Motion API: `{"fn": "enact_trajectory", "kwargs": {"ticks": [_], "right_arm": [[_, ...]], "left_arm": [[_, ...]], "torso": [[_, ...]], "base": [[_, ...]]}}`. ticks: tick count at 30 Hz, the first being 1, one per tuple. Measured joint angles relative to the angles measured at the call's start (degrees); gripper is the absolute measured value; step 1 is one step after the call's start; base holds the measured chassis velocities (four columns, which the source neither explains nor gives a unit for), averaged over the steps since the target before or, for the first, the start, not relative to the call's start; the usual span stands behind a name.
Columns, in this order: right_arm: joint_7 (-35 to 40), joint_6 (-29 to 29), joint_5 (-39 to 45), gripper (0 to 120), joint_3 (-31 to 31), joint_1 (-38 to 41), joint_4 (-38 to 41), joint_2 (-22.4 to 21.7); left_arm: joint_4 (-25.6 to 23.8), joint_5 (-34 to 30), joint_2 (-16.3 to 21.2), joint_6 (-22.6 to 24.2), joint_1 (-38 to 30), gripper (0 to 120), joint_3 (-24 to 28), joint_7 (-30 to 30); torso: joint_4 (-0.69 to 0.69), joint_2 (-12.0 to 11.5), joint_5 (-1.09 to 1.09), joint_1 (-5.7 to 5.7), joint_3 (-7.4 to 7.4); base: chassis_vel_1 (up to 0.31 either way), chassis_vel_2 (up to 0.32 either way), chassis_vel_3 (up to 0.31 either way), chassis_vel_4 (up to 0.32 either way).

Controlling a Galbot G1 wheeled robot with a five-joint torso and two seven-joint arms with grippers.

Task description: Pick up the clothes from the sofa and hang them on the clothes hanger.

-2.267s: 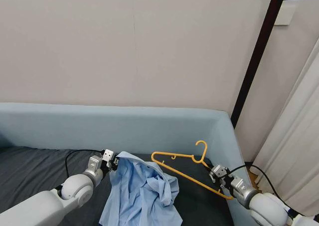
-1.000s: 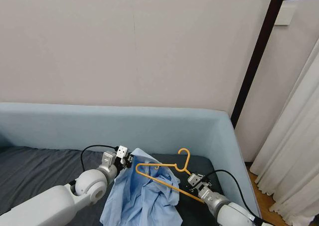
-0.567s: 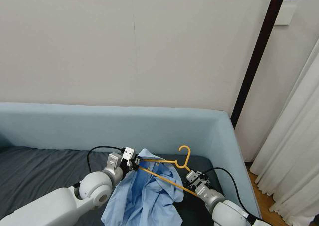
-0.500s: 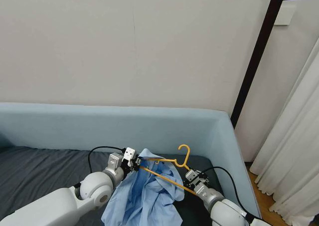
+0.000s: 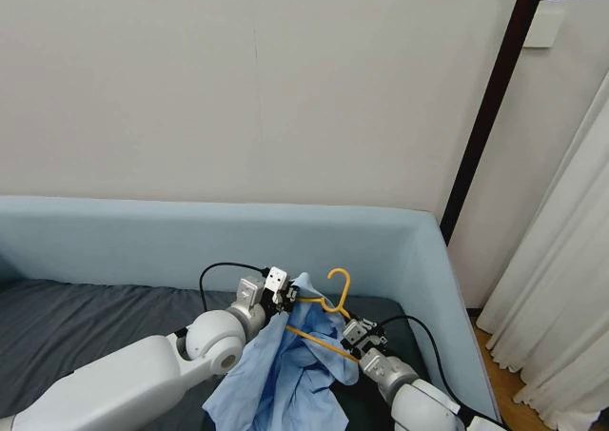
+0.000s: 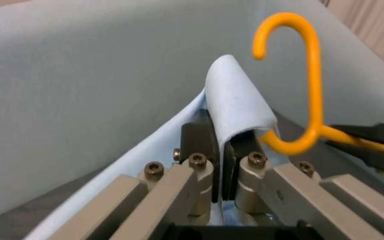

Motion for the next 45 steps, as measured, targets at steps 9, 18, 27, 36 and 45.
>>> {"fn": "enact_trajectory", "kwargs": {"ticks": [9, 18, 27, 36, 45], "right_arm": [[-0.55, 0.56, -1.28, 5, 0.26, 0.15, 0.66, -0.68], [-1.58, 1.94, -2.82, 5, 0.87, -1.04, 1.85, -2.25], [-1.51, 2.72, -1.45, 5, 1.80, -0.39, 1.45, -2.63], [-1.37, 4.97, -2.01, 5, 1.72, 0.06, 0.98, -2.41], [-1.38, 7.47, -3.93, 5, 3.52, -0.90, -0.07, -2.54]], "left_arm": [[0.17, 1.73, -2.45, 0.00, -1.66, 0, 3.91, -0.11], [-1.03, 3.12, -3.86, -0.24, -0.91, 0, 5.63, -0.56], [-6.21, 3.07, 1.79, -0.22, 3.88, 0, 1.34, 0.94], [-10.29, 6.46, 4.40, 6.22, 7.65, 22, -1.67, 0.90], [-13.63, 14.82, 11.17, 1.71, 11.01, 56, -2.92, 3.39]], "torso": [[0.01, 0.00, 0.00, 0.00, -0.01], [-0.01, 0.00, -0.02, 0.00, 0.00], [0.01, 0.00, -0.01, 0.00, -0.01], [-0.01, 0.00, -0.01, 0.00, -0.01], [0.00, 0.00, -0.01, 0.00, 0.00]], "base": [[0.000, 0.000, 0.000, 0.000], [0.000, 0.000, 0.000, 0.000], [0.000, 0.000, 0.000, 0.000], [0.000, 0.000, 0.000, 0.000], [0.000, 0.000, 0.000, 0.000]]}}
